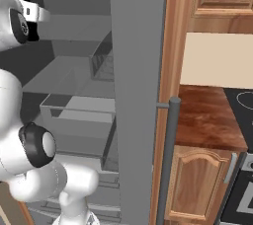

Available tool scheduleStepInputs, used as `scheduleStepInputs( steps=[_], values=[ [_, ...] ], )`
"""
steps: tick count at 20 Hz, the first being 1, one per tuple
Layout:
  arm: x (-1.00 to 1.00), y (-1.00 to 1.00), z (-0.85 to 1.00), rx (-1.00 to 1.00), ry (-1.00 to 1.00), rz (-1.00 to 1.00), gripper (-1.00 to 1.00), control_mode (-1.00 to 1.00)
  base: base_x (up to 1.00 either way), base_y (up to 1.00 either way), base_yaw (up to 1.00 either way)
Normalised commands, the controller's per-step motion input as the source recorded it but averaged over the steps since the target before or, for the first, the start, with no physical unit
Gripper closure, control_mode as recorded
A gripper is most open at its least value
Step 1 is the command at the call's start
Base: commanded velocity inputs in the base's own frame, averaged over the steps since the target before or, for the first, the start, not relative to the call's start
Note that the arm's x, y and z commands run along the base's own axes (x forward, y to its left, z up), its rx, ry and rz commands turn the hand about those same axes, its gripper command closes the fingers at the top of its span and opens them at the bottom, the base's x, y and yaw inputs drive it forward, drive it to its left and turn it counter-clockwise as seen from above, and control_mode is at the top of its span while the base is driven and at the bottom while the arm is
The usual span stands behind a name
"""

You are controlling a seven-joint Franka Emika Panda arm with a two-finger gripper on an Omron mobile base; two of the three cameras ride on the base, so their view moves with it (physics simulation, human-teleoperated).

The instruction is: Open the fridge, grab two sodas, and place both sodas inside the bowl with ice on the dining counter.

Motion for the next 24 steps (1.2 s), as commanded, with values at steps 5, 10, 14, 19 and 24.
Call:
scheduleStepInputs(
  steps=[5,10,14,19,24],
  values=[
    [-1.00,-0.21,-0.06,0.02,0.00,0.02,1.00,-1.00,0.00,0.00,0.00],
    [-1.00,-0.24,-0.15,0.04,0.00,0.01,1.00,-1.00,0.00,0.00,0.00],
    [-1.00,-0.29,-0.29,0.01,0.00,0.00,1.00,-1.00,0.00,0.00,0.00],
    [-1.00,-0.40,-0.33,0.00,0.00,0.00,1.00,-1.00,0.00,0.00,0.00],
    [-1.00,-0.56,-0.30,0.00,0.00,0.00,1.00,-1.00,0.00,0.00,0.00]
  ],
)
